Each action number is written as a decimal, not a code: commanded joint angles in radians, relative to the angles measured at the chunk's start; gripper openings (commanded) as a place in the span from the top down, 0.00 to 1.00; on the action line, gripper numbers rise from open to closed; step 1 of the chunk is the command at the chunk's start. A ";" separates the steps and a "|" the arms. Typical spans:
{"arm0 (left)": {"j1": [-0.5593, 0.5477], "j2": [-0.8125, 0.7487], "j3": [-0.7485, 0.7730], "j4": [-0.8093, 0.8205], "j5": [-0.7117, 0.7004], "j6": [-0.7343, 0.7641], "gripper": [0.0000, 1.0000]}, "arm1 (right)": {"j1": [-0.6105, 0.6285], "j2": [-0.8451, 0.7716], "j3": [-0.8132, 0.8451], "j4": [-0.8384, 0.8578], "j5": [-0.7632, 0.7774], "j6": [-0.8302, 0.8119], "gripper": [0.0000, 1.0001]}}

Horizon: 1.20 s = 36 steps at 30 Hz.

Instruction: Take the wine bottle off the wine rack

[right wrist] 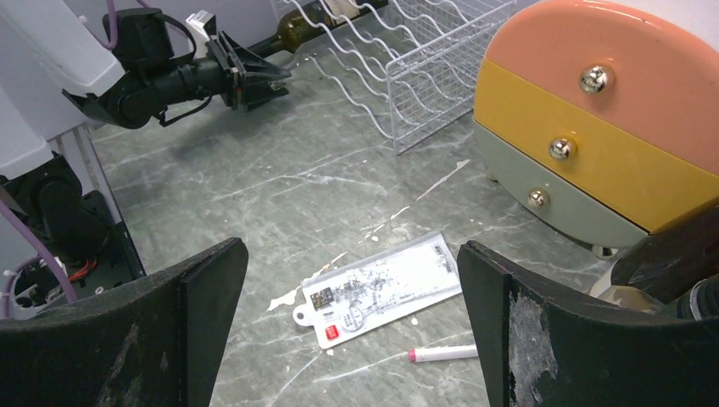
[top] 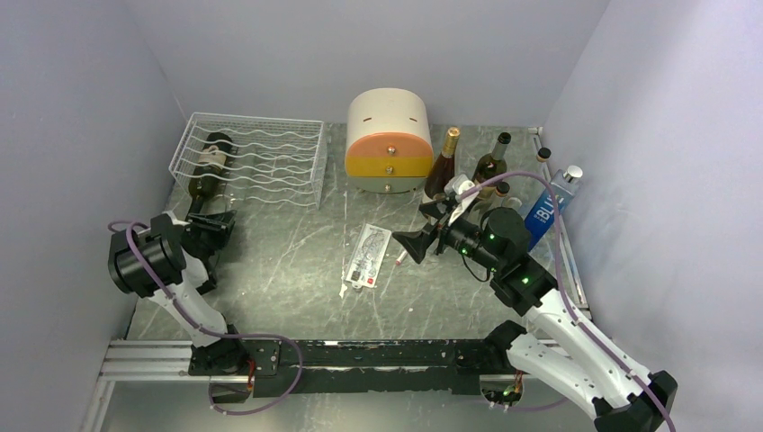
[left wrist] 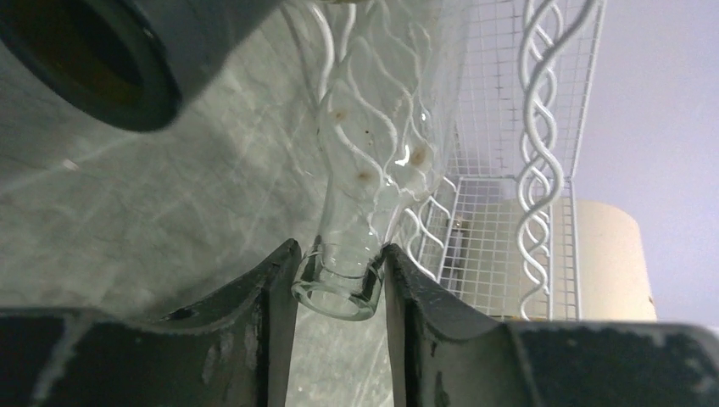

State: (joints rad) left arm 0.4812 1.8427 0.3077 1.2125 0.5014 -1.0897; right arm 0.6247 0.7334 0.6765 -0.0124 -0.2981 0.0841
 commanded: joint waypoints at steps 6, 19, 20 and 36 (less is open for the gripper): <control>0.000 -0.298 -0.014 -0.258 -0.006 0.113 0.89 | -0.002 -0.023 0.029 -0.008 0.017 -0.007 0.00; 0.059 -0.804 -0.111 -0.777 0.039 0.150 0.93 | -0.002 0.037 0.038 0.000 -0.028 0.024 0.00; 0.059 -0.844 -0.111 -0.823 0.031 0.143 0.93 | -0.002 0.045 0.045 -0.003 -0.031 0.025 0.00; 0.059 -1.214 0.158 -1.683 -0.187 0.228 0.93 | 0.012 0.185 0.129 0.019 -0.094 0.064 0.00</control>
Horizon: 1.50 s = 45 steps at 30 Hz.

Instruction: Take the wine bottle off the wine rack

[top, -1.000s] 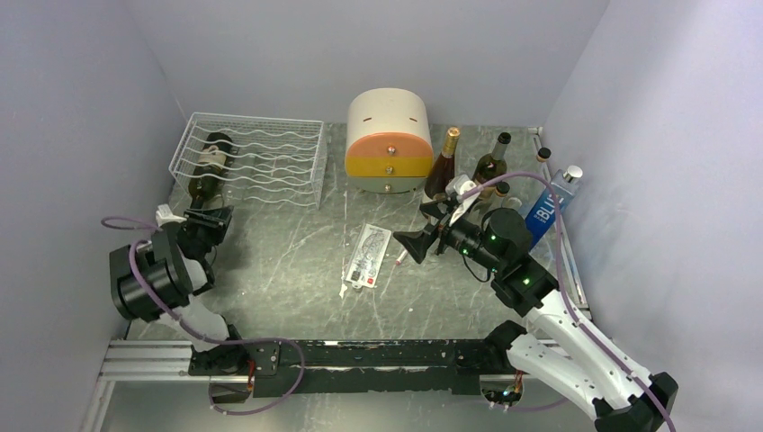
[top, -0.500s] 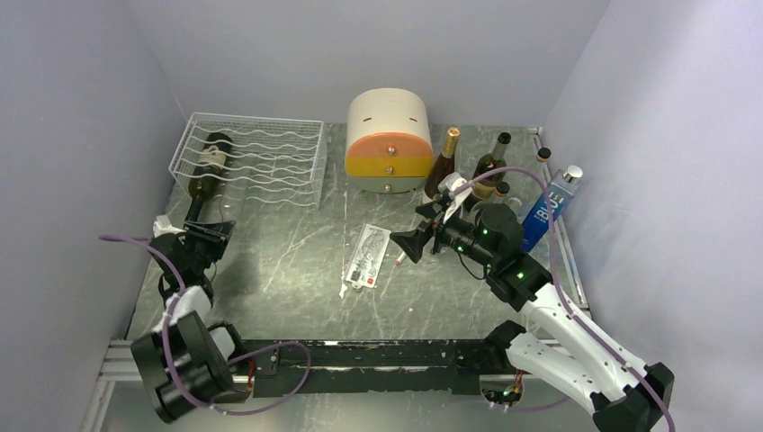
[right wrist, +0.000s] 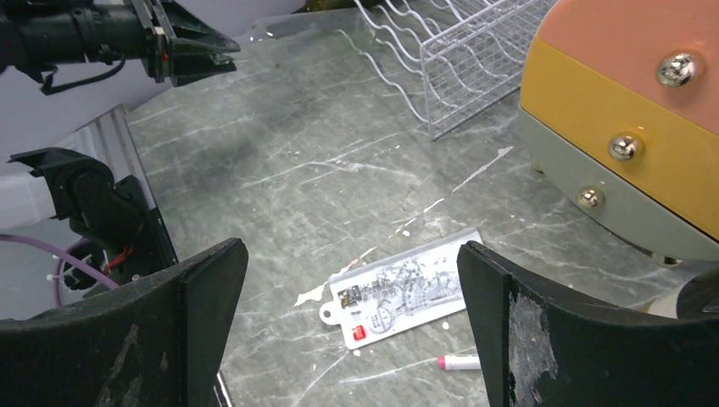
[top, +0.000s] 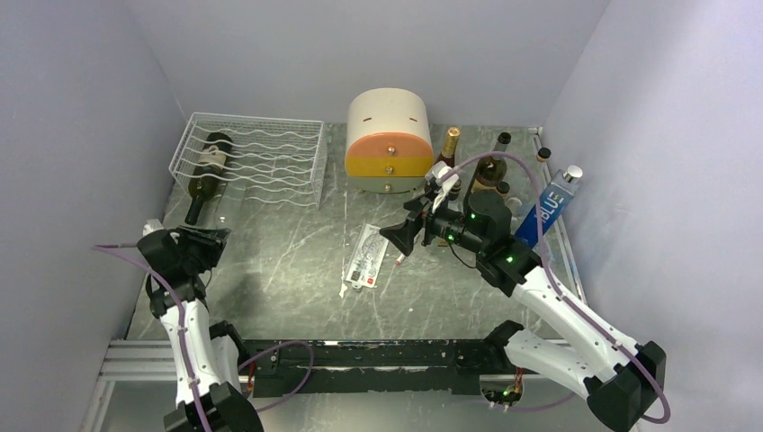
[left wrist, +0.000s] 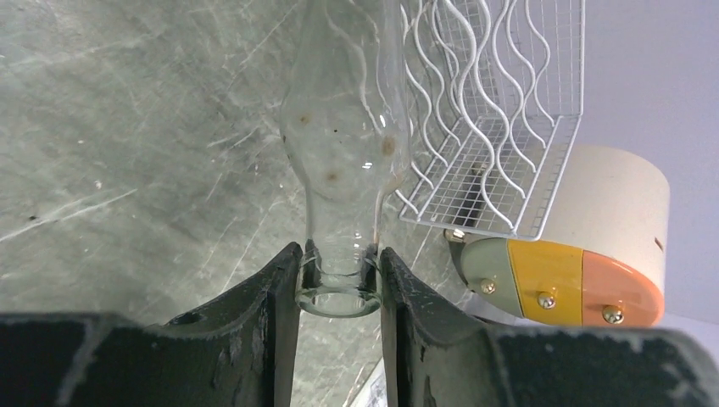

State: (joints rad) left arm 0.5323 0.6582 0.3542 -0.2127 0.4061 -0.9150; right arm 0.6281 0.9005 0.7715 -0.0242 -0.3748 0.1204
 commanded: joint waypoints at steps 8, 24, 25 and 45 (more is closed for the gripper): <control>-0.006 -0.039 0.216 -0.423 -0.122 0.109 0.93 | 0.062 0.083 0.057 0.069 0.014 0.069 0.00; -0.142 -0.008 0.413 -0.484 0.053 0.446 0.93 | 0.361 0.407 0.239 0.100 0.180 0.029 0.00; -0.152 0.000 0.430 -0.509 0.036 0.476 0.93 | 0.363 0.430 0.261 0.116 0.164 0.047 0.00; -0.370 -0.004 0.514 -0.611 0.083 0.678 0.93 | 0.469 0.842 0.528 0.229 0.137 -0.294 0.00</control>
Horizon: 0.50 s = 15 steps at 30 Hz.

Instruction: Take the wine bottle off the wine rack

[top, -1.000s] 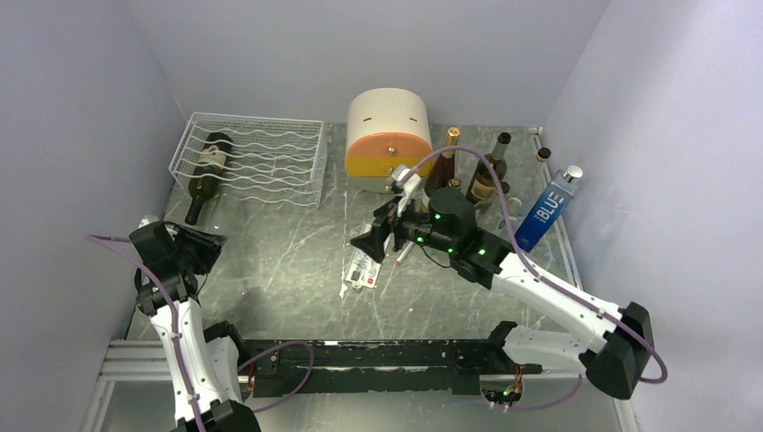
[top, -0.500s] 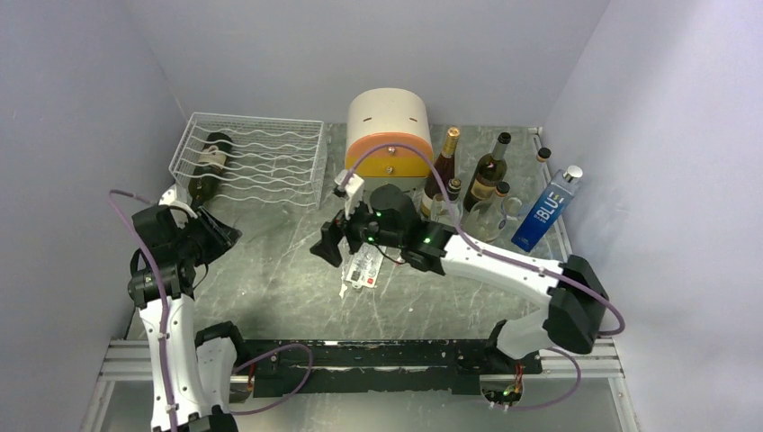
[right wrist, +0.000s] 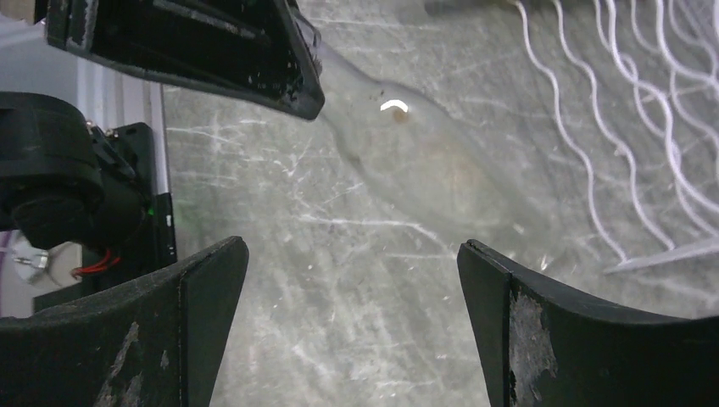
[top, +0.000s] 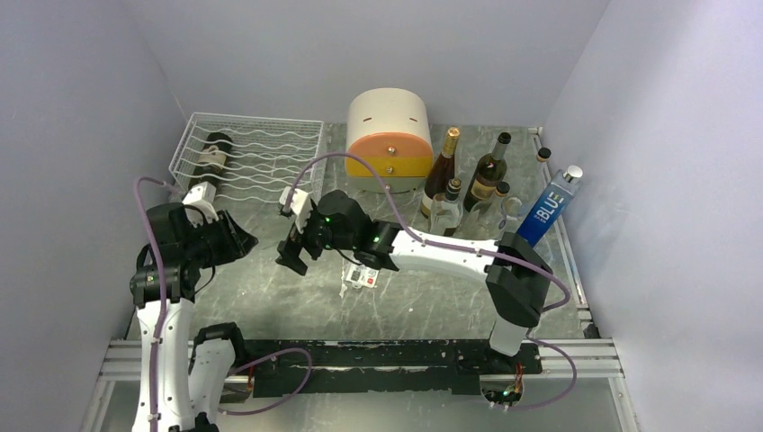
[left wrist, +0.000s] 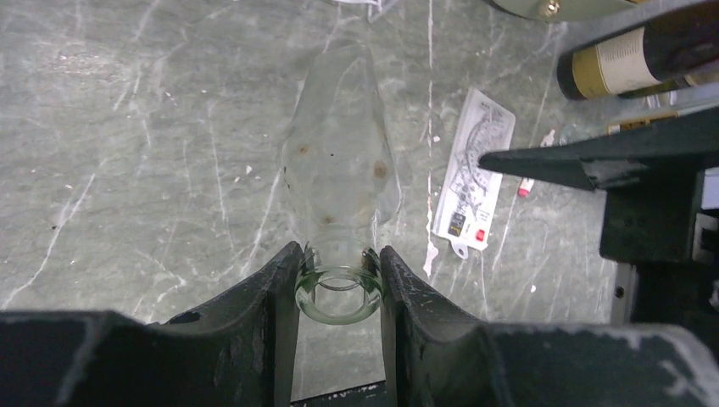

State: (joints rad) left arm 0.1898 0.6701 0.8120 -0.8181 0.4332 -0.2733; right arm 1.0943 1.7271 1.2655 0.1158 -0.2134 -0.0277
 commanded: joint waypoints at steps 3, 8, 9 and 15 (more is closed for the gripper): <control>-0.032 -0.023 0.062 -0.004 0.099 0.052 0.93 | 0.002 0.011 -0.035 0.197 -0.099 -0.292 0.00; -0.084 -0.038 0.064 -0.013 0.082 0.051 0.93 | 0.002 0.020 -0.060 0.232 -0.140 -0.488 0.00; -0.088 -0.042 0.059 -0.009 0.086 0.051 0.93 | 0.002 0.035 -0.038 0.199 -0.157 -0.516 0.00; -0.103 -0.049 0.056 -0.006 0.074 0.052 0.93 | 0.001 0.127 0.075 0.060 -0.176 -0.609 0.00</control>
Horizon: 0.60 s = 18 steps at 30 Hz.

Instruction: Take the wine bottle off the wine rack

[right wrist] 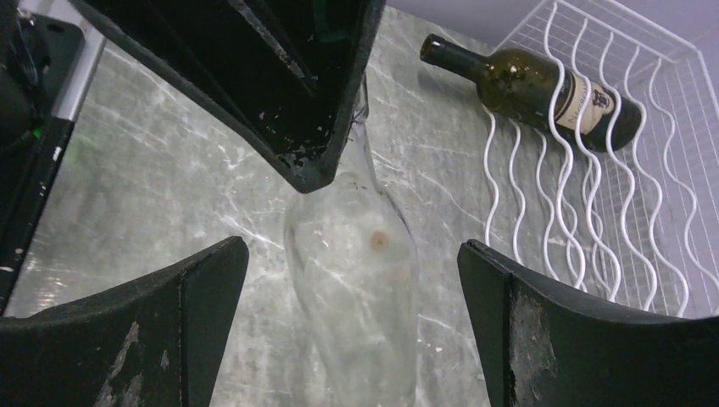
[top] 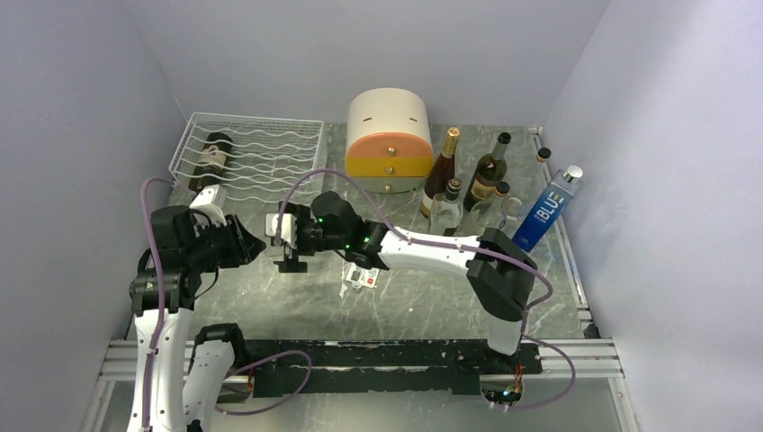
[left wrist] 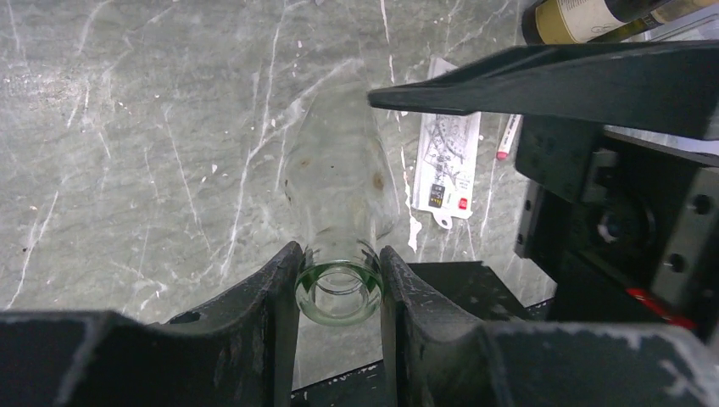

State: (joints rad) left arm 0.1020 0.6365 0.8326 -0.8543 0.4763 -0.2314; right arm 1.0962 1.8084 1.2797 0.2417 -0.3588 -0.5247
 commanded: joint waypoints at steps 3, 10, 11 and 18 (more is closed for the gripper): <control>-0.020 -0.021 0.033 0.035 0.029 0.010 0.93 | -0.001 0.070 0.102 -0.118 -0.046 -0.131 0.00; -0.024 -0.018 0.038 0.037 0.038 0.016 0.93 | -0.001 0.113 0.143 -0.160 -0.054 -0.125 0.11; -0.024 -0.016 0.039 0.034 0.036 0.017 0.93 | -0.002 0.121 0.158 -0.173 -0.058 -0.120 0.15; -0.024 -0.003 0.051 0.032 0.029 0.018 0.76 | -0.001 0.151 0.215 -0.188 -0.068 -0.036 0.42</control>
State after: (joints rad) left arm 0.0879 0.6331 0.8379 -0.8585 0.4751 -0.2207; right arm 1.0962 1.9484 1.4628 0.0586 -0.4046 -0.6174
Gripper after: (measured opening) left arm 0.384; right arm 0.641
